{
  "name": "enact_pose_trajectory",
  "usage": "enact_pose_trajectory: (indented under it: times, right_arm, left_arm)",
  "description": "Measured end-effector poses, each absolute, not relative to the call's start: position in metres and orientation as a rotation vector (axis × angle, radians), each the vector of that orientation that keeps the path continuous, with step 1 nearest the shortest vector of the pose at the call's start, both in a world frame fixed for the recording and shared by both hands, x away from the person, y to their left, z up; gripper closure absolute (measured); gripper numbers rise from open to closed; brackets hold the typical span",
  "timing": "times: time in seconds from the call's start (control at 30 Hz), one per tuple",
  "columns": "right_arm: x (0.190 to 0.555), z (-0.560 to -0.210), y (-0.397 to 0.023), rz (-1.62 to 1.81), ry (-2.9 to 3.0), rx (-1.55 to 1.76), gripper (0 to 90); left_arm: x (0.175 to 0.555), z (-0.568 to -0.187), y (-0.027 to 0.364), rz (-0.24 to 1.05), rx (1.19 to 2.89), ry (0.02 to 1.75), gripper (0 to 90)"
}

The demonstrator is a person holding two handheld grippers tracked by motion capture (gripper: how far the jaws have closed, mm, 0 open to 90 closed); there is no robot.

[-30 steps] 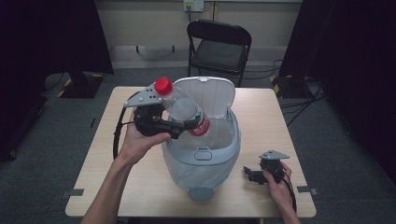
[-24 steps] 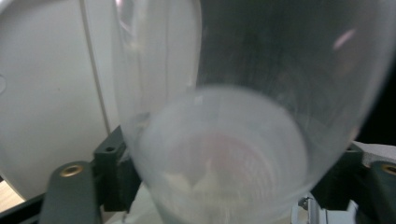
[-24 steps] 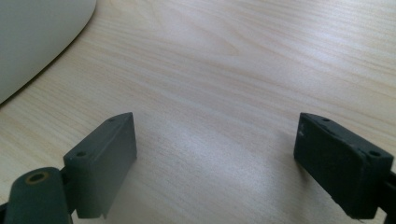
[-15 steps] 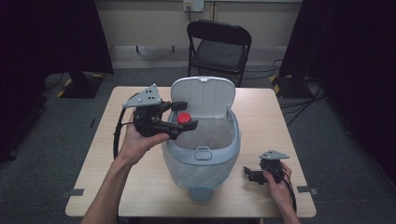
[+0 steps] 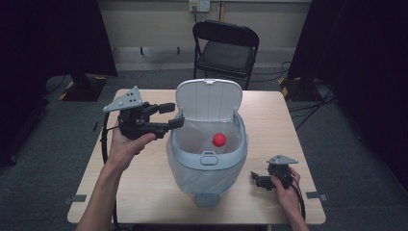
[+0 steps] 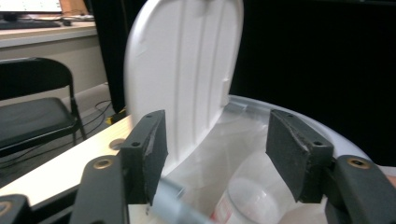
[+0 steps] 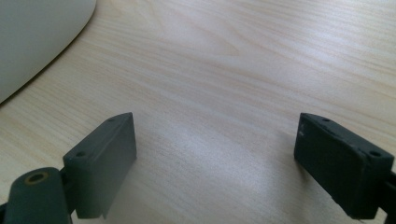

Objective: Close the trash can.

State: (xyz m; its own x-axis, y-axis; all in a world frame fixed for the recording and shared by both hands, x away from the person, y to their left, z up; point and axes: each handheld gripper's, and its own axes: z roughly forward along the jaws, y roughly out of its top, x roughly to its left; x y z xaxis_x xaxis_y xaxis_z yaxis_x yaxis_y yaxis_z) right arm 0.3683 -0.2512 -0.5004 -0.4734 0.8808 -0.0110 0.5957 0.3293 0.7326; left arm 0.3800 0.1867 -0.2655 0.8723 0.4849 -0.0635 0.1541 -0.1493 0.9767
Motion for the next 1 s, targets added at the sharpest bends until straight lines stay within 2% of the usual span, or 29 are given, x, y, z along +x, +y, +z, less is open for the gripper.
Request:
enact_pose_trajectory:
  times: [0.1, 0.3, 0.47, 0.7, 1.0]
  right_arm:
    - [0.368, -0.500, -0.251, 0.947, 2.192, 1.303, 11.8]
    - [0.368, -0.500, -0.251, 0.947, 2.192, 1.303, 11.8]
    - [0.368, -0.500, -0.251, 0.947, 2.192, 1.303, 11.8]
    - [0.369, -0.500, -0.251, 0.948, 2.196, 1.300, 11.4]
    - [0.369, -0.500, -0.251, 0.948, 2.196, 1.299, 11.5]
  left_arm:
    - [0.385, -0.270, 0.197, 0.322, 1.704, 0.542, 33.5]
    - [0.411, -0.274, 0.217, 0.310, 1.652, 0.666, 30.5]
    - [0.439, -0.272, 0.218, 0.319, 1.654, 0.749, 29.2]
    - [0.460, -0.252, 0.210, 0.310, 1.640, 0.741, 29.1]
    - [0.466, -0.230, 0.193, 0.317, 1.660, 0.685, 26.7]
